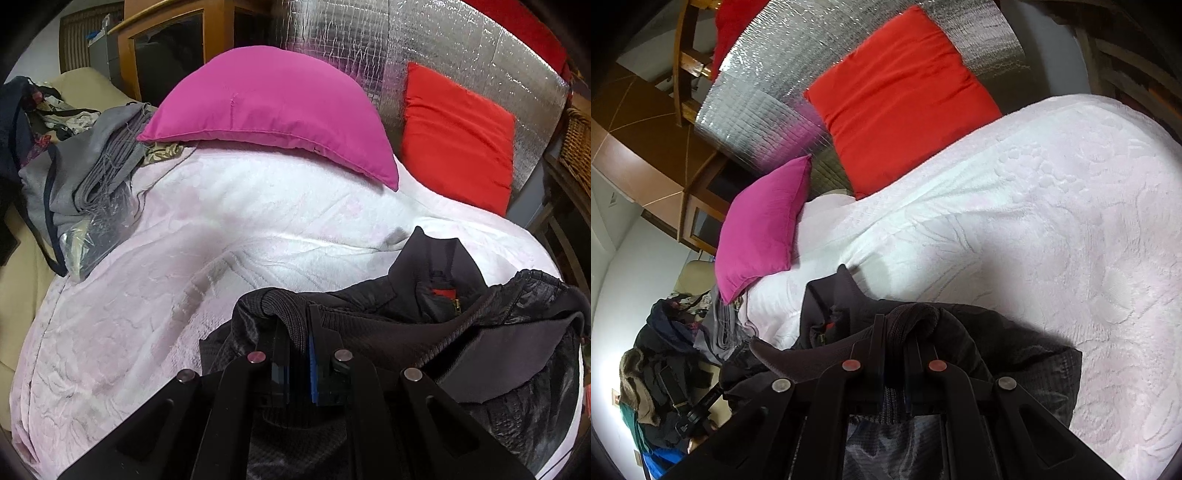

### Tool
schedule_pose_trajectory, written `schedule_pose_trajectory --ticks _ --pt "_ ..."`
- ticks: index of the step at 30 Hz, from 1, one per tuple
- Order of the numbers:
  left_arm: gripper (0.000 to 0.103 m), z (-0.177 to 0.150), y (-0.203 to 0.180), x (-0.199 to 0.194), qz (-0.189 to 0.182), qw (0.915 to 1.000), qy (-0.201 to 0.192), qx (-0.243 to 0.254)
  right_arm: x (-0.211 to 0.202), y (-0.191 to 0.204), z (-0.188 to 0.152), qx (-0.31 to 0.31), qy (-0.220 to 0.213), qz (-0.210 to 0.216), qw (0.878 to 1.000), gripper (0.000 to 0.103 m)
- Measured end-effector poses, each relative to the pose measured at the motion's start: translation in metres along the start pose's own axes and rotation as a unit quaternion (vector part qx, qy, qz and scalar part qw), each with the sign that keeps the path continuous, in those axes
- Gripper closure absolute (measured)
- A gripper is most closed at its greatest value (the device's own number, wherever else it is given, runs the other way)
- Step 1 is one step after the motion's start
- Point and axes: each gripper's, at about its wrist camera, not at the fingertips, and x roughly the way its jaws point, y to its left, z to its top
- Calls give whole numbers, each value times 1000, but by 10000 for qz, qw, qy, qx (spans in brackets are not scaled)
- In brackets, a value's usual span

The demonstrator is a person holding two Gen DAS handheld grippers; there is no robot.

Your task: Fold large clothes

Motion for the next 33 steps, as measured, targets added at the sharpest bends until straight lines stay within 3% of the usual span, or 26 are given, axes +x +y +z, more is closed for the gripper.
schedule_pose_trajectory --ticks 16,25,33 --pt "95 0 -6 32 103 9999 98 63 27 -16 4 126 78 -183 9997 96" --pt "95 16 1 15 -22 9999 -168 -22 0 15 20 -233 -146 -74 9996 96" --pt "93 22 -3 46 97 9998 78 -145 39 -2 28 171 -143 -122 9997 96"
